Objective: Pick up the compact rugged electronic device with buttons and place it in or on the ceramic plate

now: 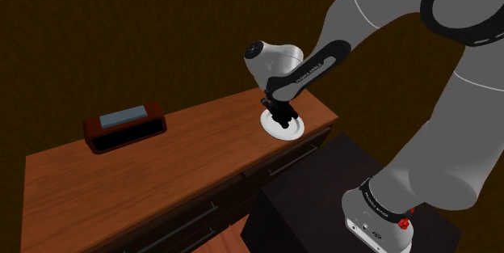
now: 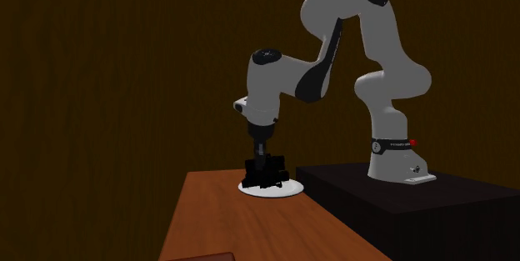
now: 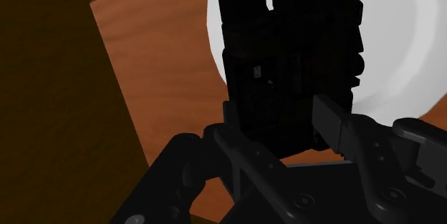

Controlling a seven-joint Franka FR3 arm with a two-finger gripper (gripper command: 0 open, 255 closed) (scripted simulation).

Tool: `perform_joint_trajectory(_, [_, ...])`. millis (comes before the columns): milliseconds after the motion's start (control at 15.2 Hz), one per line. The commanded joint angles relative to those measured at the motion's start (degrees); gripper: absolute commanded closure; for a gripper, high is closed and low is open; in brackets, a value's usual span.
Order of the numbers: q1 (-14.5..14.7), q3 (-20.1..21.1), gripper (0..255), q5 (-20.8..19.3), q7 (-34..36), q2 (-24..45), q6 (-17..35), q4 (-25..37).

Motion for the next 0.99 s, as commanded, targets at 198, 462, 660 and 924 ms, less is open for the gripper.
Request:
perform_joint_trajectory(198, [-0.78, 1.17, 0, 2.71, -0.49, 2.66, 1.41, 0.12])
perform_joint_trajectory(462, [-0.63, 1.22, 0, 2.52, 0.13, 3.64, 1.89, 0.38])
perform_joint_trajectory(660, [0.03, 2.21, 0, 4.26, -0.87, 0.16, -1.10, -0.18])
perform_joint_trajectory(924, [0.76, 3.12, 0, 5.95, -1.79, -1.55, -4.11, 1.00])
